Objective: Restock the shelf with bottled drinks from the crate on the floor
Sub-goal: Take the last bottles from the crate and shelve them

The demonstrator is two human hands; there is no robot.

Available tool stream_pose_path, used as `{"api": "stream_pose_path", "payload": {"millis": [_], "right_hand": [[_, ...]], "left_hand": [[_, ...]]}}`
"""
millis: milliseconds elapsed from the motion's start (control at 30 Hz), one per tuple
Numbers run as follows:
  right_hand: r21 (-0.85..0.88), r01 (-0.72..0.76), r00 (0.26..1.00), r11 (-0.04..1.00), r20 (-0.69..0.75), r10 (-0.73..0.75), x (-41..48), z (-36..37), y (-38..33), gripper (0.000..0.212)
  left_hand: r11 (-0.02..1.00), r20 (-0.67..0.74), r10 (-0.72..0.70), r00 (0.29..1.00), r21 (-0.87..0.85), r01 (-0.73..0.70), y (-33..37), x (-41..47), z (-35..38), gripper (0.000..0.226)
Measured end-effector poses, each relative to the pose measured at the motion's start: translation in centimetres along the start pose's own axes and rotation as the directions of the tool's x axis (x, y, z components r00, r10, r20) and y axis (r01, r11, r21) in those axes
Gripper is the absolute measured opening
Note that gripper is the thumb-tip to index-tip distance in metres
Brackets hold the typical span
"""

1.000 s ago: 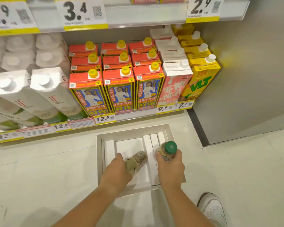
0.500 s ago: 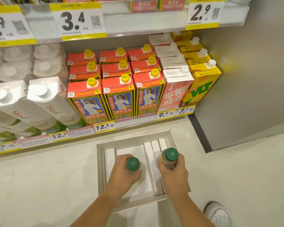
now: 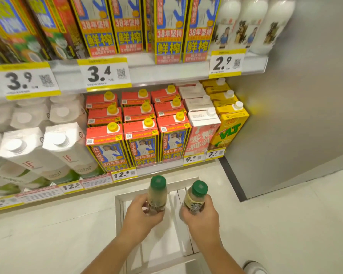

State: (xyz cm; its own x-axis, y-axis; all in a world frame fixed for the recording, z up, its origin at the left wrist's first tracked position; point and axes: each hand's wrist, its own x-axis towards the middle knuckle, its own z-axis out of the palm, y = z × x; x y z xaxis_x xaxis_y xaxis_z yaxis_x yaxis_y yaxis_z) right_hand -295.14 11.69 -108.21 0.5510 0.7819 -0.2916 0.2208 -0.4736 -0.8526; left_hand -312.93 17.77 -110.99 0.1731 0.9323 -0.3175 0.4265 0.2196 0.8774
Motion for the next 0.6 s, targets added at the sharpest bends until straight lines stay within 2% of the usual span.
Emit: {"api": "stream_pose_path", "payload": {"millis": [200, 333, 433, 600], "right_hand": [[0.080, 0.146, 0.988, 0.986, -0.060, -0.141, -1.8, -3.0, -10.7, 0.035], [0.099, 0.277, 0.957, 0.956, -0.121, -0.265, -2.3, -6.6, -19.2, 0.041], [0.076, 0.371, 0.921, 0.926, -0.160, -0.356, -2.2, -9.9, -25.2, 0.038], [0.018, 0.481, 0.862, 0.877, -0.191, -0.469, -2.4, -17.0, -34.7, 0.031]], "left_hand": [[0.969, 0.056, 0.247, 0.967, -0.046, -0.245, 12.8, -0.8, -4.6, 0.034], [0.907, 0.036, 0.420, 0.907, -0.043, -0.418, 22.8, -1.9, -7.9, 0.039], [0.845, -0.013, 0.534, 0.845, 0.024, -0.534, 30.1, -2.9, -10.3, 0.032], [0.783, -0.076, 0.621, 0.780, 0.097, -0.614, 41.6, -4.6, -13.7, 0.021]]}}
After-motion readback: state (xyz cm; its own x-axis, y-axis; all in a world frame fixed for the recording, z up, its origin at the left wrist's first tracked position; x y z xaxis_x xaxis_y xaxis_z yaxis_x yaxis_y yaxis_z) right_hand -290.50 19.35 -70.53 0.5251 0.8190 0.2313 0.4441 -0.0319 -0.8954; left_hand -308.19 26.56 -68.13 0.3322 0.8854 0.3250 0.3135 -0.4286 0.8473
